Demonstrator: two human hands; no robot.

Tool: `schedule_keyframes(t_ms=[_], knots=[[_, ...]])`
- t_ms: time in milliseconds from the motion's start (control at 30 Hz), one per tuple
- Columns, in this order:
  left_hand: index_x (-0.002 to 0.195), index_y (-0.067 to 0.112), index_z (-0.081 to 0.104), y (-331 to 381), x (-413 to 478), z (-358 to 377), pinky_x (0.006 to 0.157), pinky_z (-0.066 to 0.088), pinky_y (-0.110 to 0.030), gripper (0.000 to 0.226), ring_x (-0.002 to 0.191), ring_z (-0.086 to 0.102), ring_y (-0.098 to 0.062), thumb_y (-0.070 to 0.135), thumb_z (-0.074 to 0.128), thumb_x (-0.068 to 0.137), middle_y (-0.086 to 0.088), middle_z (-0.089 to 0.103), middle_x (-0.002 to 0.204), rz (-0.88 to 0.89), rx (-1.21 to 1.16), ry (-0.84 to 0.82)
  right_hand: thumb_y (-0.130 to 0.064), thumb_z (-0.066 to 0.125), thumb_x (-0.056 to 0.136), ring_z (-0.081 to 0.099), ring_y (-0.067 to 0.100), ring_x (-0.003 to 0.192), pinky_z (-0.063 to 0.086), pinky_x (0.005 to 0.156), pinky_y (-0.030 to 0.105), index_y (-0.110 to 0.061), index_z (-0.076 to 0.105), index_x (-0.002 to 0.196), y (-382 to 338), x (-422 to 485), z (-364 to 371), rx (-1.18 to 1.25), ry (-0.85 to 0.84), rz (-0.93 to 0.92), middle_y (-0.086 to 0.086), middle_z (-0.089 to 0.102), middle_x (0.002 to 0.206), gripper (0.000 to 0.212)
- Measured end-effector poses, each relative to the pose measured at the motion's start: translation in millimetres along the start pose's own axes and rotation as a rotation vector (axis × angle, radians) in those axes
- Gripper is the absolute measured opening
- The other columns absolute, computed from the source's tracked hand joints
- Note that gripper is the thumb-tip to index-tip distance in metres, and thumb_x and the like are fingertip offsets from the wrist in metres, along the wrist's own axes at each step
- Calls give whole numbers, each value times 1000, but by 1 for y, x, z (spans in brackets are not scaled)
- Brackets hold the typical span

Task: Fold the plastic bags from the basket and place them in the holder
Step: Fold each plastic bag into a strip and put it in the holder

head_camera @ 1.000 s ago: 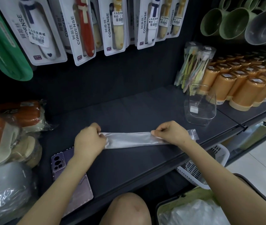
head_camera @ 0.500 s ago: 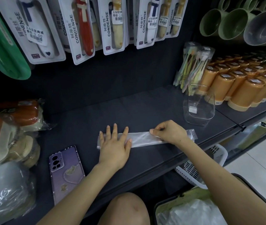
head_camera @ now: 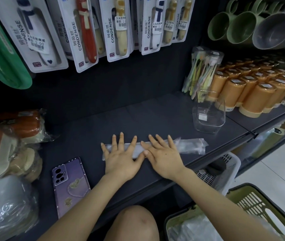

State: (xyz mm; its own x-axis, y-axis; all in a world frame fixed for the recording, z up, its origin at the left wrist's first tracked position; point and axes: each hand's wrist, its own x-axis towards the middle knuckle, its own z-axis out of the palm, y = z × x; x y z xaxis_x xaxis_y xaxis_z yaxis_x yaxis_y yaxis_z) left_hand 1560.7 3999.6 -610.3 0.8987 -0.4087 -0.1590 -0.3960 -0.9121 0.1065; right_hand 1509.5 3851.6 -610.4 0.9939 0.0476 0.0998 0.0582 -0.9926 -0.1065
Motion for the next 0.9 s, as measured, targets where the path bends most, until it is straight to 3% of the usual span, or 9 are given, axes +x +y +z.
schedule_keyframes(t_ms=[100,233,433,533,600,667,733,800,900], knots=[[151,42,-6,-1,1,1,113,-11,-61,68,147,-18,-27,70,10,92,-7,-15,161,4,-4,6,-66,-19,80,-3,14,149,-10,117,48,-39,8,152,27,-12,-2,5,-189,129,-7,3,162,82],[152,42,-5,-2,2,3,113,-13,-61,67,147,-17,-27,70,10,92,-6,-14,161,16,-7,24,-51,4,101,-6,11,148,-8,118,47,-37,5,153,70,-31,-14,-16,-205,299,-11,0,162,54],[151,41,-8,-5,6,4,114,-15,-58,68,147,-18,-27,70,12,92,-7,-15,161,51,10,22,-48,31,95,45,31,127,27,107,42,-15,52,137,74,-22,-34,-7,120,365,6,52,139,58],[152,37,-10,-12,16,-2,114,-17,-56,74,147,-17,-27,71,16,91,-5,-13,161,122,-2,11,-41,57,87,45,27,119,30,98,38,-28,64,119,77,-18,-49,-97,-94,404,0,57,125,35],[153,34,-5,-17,25,-7,114,-19,-54,85,148,-15,-27,79,14,83,-3,-9,162,166,-3,35,-44,66,80,51,24,111,35,95,36,-34,70,84,78,-18,-57,50,-153,431,-6,65,109,11],[153,34,8,-20,32,-13,111,-23,-52,98,149,-10,-25,84,10,69,-3,-3,162,207,42,130,-45,72,76,59,20,98,42,86,32,-34,60,57,76,-22,-61,155,-184,413,-9,69,88,25],[146,30,37,-16,34,-21,111,-23,-50,88,149,5,-27,78,36,73,-9,13,161,258,60,275,-37,73,77,63,20,86,41,72,26,-29,57,52,71,-30,-60,240,-176,426,-4,70,77,31],[117,20,69,-6,28,-24,118,4,-53,53,136,40,-35,51,67,74,-17,46,144,387,-3,483,-30,70,80,64,25,77,42,62,28,-10,65,62,62,-39,-57,259,-151,445,9,69,74,27],[88,13,76,16,5,-17,91,52,-41,21,100,65,-28,23,69,71,-7,69,110,569,-294,558,-24,64,84,53,27,63,41,58,30,7,65,78,52,-51,-55,355,-151,480,22,61,73,31]])
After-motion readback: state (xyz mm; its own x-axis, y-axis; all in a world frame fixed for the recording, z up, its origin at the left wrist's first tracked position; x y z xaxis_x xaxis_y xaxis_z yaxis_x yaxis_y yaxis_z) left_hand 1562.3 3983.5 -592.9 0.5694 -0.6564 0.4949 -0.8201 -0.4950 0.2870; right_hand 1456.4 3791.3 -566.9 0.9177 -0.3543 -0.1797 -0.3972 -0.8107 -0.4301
